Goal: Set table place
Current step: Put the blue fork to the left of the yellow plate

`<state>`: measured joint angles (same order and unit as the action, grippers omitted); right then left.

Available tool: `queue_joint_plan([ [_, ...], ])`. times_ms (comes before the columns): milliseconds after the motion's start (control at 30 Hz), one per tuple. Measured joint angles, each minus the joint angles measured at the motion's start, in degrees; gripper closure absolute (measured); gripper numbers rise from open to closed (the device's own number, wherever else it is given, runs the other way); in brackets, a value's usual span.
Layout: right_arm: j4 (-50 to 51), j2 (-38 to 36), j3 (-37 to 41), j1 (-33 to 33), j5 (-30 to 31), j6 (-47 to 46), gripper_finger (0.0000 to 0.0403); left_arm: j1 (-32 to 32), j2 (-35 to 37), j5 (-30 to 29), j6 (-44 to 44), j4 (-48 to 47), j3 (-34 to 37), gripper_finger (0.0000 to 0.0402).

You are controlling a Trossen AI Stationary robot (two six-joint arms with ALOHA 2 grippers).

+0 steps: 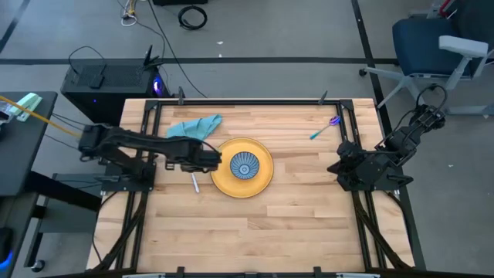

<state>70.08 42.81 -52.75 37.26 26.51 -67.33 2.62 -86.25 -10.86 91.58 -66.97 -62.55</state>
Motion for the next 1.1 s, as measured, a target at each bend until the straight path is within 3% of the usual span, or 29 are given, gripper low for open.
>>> queue_joint_plan([
  [233,0.02,0.00,0.00,0.00,-1.52,0.84,0.0391,-2.38,-2.33,2.64,9.74,-2.24,-0.78,0.0338],
  [433,0.17,0.00,0.00,0.00,-1.68,1.05,0.0391,-3.52,-2.33,3.44,11.35,-2.48,-0.78,0.0325],
  [767,0.17,0.00,0.00,0.00,-1.52,1.05,0.0391,-3.22,-2.33,3.22,10.88,-5.25,-0.76,0.0337],
  [1100,0.15,0.00,0.00,0.00,-1.52,0.02,0.0391,-1.11,-2.33,3.05,19.39,-4.18,-0.71,0.0346],
])
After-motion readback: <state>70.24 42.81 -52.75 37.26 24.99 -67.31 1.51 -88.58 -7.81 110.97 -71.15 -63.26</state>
